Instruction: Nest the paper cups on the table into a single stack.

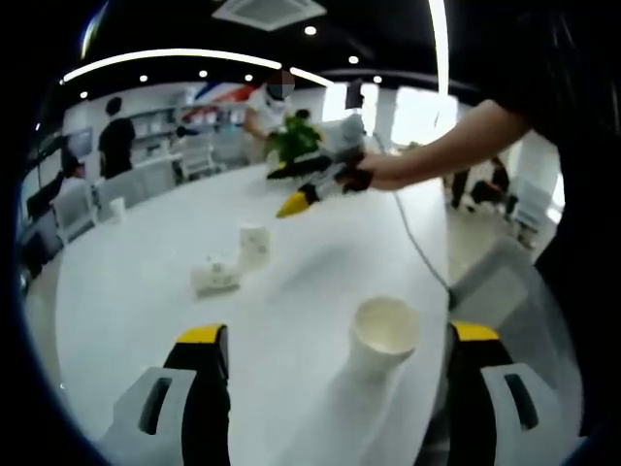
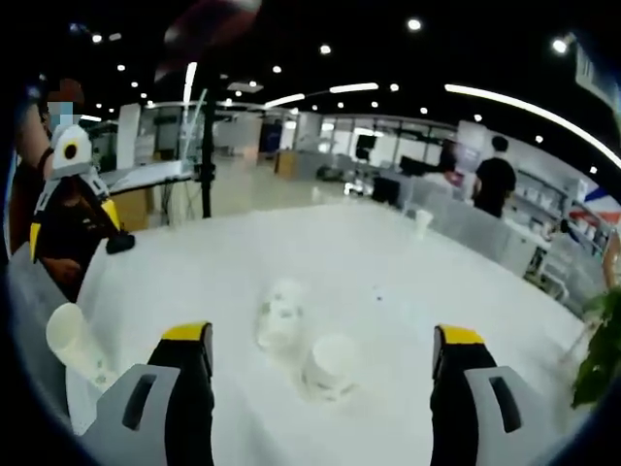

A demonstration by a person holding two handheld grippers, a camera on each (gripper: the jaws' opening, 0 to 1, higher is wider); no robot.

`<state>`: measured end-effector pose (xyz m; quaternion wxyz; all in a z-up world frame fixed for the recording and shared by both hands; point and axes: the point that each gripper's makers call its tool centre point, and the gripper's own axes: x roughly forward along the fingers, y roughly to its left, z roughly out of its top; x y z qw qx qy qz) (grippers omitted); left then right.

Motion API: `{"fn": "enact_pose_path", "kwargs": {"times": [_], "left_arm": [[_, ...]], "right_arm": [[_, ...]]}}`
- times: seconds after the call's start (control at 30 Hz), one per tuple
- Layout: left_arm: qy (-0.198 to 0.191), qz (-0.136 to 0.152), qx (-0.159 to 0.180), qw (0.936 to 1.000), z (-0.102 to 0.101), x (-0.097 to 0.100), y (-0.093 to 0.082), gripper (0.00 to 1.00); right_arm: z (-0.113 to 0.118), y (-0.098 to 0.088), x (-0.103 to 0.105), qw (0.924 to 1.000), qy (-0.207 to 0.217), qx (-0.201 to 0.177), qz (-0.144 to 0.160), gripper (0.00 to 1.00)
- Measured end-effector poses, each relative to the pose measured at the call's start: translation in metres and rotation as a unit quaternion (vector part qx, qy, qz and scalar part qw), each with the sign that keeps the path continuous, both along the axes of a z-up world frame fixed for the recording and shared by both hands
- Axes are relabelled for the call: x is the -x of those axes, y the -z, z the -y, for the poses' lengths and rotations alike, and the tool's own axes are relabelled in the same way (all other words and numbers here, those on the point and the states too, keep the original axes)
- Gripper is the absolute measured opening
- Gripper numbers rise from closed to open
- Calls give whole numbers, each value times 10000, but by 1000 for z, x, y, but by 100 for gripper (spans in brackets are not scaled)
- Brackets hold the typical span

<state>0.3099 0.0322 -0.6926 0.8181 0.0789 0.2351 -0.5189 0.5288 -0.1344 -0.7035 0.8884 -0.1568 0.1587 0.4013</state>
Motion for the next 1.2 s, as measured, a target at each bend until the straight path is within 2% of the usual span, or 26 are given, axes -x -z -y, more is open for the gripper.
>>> {"fn": "enact_pose_path", "kwargs": {"times": [0.4,0.87,1.2], "left_arm": [[-20,4,-2,10000,-2,-3,0,91],[-35,49,31,10000,-4,-4,1,91],[-56,80,53,9999,-7,-1,-2,91]], "right_arm": [[1,20,-18,9998,27,74,-164,87],[0,41,-24,9991,6,149,-397,83],[-2,43,-22,9988,-12,212,-440,83]]}}
